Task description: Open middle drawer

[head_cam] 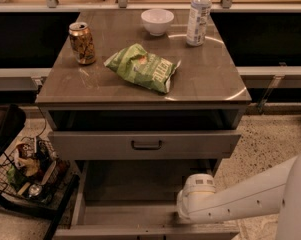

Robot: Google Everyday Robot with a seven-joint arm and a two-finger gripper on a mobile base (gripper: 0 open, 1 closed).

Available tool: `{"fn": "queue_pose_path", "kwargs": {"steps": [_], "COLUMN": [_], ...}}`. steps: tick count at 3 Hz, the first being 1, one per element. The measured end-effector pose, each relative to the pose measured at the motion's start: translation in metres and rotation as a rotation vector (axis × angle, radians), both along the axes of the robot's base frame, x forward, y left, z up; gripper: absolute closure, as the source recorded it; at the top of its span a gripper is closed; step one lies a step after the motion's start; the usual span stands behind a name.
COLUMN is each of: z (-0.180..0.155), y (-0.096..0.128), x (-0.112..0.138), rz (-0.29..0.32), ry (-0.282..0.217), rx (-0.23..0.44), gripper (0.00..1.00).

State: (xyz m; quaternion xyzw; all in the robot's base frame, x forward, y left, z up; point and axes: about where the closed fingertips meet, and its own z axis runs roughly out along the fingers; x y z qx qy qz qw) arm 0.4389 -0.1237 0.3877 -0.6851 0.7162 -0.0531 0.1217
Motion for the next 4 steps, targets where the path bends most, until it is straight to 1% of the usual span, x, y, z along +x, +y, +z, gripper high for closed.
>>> {"fn": "queue_pose_path", "kwargs": {"steps": [3,4], "z": [-0.0019,-0.0025], "y": [0.0007,0.0009], "x": [-0.0015,-0.002], "rz": [0.002,0.002], "ry": [0.005,0.006], "rx": [0.0,0.0], "gripper": [0.12,0.0]}}
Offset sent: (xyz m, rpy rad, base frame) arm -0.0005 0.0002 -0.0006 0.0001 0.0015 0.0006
